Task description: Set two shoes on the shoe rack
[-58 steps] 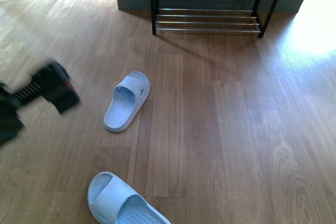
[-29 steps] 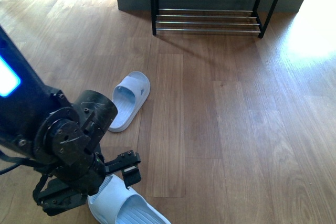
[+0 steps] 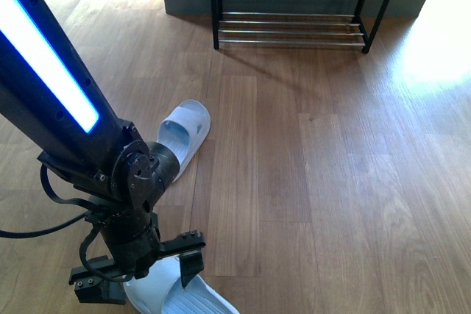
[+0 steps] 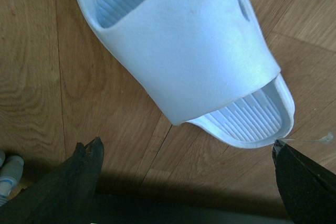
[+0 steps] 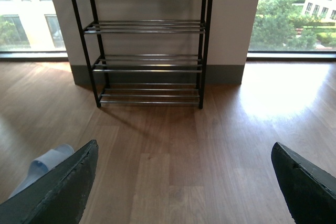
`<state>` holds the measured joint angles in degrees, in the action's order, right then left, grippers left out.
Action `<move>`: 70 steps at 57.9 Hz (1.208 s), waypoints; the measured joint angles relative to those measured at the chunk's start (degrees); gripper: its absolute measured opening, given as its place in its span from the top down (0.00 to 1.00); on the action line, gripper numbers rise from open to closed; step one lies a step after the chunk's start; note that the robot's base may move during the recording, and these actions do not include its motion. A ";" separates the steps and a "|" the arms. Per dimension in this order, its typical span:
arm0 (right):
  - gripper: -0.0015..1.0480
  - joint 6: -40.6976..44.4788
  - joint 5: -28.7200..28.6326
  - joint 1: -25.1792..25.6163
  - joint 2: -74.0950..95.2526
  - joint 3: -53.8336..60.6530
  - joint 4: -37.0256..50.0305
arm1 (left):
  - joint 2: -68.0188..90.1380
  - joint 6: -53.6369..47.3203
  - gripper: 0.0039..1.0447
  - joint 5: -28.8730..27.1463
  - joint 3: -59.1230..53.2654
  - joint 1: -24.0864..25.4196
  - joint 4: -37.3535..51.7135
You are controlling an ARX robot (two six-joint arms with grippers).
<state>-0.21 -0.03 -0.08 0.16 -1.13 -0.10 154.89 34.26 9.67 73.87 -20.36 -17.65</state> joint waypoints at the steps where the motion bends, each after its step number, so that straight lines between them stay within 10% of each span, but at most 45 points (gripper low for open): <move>1: 0.09 0.02 0.00 0.00 0.00 0.00 0.00 | 0.33 -0.20 0.09 0.04 0.37 0.00 -0.28; 58: 0.09 0.02 0.00 0.00 0.00 0.00 0.00 | 20.02 -6.10 0.09 1.36 22.67 1.14 -15.74; 70: 0.09 0.02 0.00 0.00 0.00 0.00 0.00 | 20.63 -7.52 0.36 -2.14 23.52 1.07 -16.15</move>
<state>-0.19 -0.03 -0.08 0.16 -1.13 -0.10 175.52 26.74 7.53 97.38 -19.29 -33.80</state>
